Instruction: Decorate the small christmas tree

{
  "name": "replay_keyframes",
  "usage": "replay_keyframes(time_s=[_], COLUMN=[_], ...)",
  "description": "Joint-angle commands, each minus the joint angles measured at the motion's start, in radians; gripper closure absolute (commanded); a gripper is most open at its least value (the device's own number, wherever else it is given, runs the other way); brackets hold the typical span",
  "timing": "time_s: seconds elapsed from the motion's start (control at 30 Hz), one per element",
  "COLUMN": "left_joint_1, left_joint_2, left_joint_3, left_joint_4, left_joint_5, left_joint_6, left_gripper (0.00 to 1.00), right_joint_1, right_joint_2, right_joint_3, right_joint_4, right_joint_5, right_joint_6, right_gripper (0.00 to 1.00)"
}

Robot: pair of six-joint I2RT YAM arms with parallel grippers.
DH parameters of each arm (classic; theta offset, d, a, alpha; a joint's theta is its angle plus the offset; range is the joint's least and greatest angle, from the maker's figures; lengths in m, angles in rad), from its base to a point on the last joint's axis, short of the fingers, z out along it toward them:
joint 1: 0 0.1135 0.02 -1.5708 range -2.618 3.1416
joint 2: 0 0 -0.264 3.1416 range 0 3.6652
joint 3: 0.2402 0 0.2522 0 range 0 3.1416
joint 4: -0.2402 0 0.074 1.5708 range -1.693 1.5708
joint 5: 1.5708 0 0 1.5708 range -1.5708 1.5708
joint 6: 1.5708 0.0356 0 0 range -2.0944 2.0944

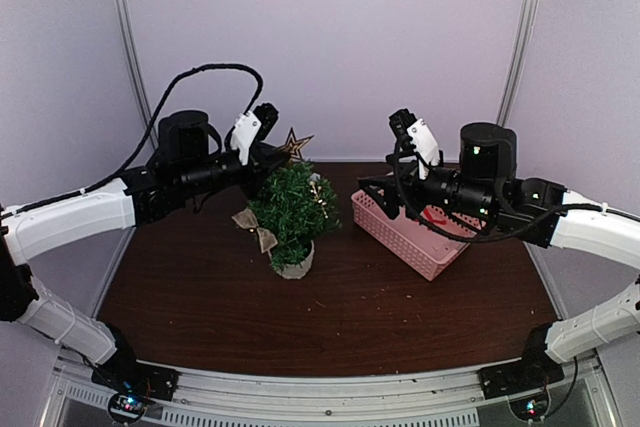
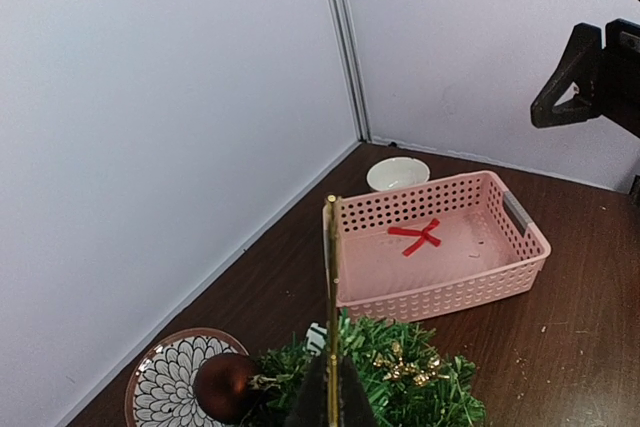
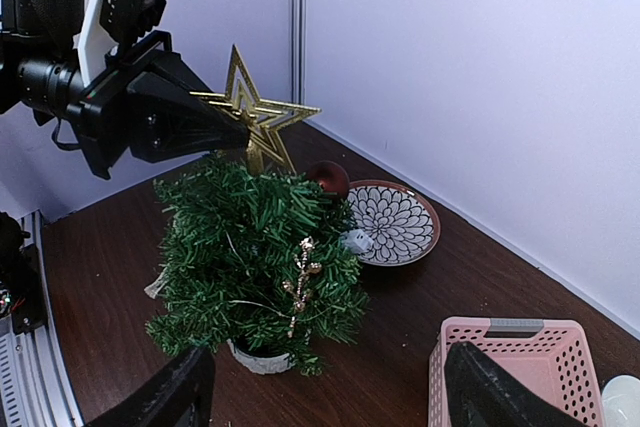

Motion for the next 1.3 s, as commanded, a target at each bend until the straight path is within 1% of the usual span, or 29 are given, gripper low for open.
replay_keyframes(time_s=[0.0,0.33,0.53,0.7,0.73,0.87,0.97,1.1,1.23,1.27], left_joint_1=[0.002,0.003,0.002,0.002,0.002,0.003,0.002,0.002,0.01,0.022], left_joint_2=[-0.006,-0.018,-0.029,-0.05,-0.054,-0.066,-0.082,-0.14,-0.23,-0.248], left_joint_3=[-0.049,-0.098,-0.07,-0.041,-0.037,-0.024,-0.02,-0.037,-0.076,-0.084], left_joint_4=[0.063,0.069,0.043,0.028,0.025,0.016,0.007,-0.017,-0.066,-0.075], left_joint_5=[-0.003,-0.02,-0.027,-0.025,-0.025,-0.02,-0.018,-0.043,-0.116,-0.121], left_joint_6=[-0.002,-0.014,-0.029,-0.03,-0.03,-0.032,-0.044,-0.071,-0.1,-0.139], left_gripper=[1.0,1.0,0.99,0.89,0.86,0.66,0.56,0.5,0.46,0.46], right_joint_1=[-0.008,-0.009,-0.014,-0.017,-0.018,-0.023,-0.03,-0.078,-0.191,-0.223], right_joint_2=[-0.004,-0.002,0.001,-0.001,0.0,0.001,-0.002,-0.01,0.017,0.03], right_joint_3=[-0.005,-0.005,-0.002,-0.001,0.0,0.0,0.001,0.008,0.043,0.053], right_joint_4=[0.013,0.01,0.009,0.005,0.005,0.003,-0.005,-0.064,-0.191,-0.229], right_joint_5=[-0.008,-0.01,-0.012,-0.012,-0.011,-0.01,-0.005,0.023,0.04,0.038], right_joint_6=[0.012,0.015,0.018,0.017,0.018,0.018,0.017,0.018,0.079,0.086], right_gripper=[0.17,0.17,0.17,0.17,0.17,0.17,0.17,0.17,0.18,0.19])
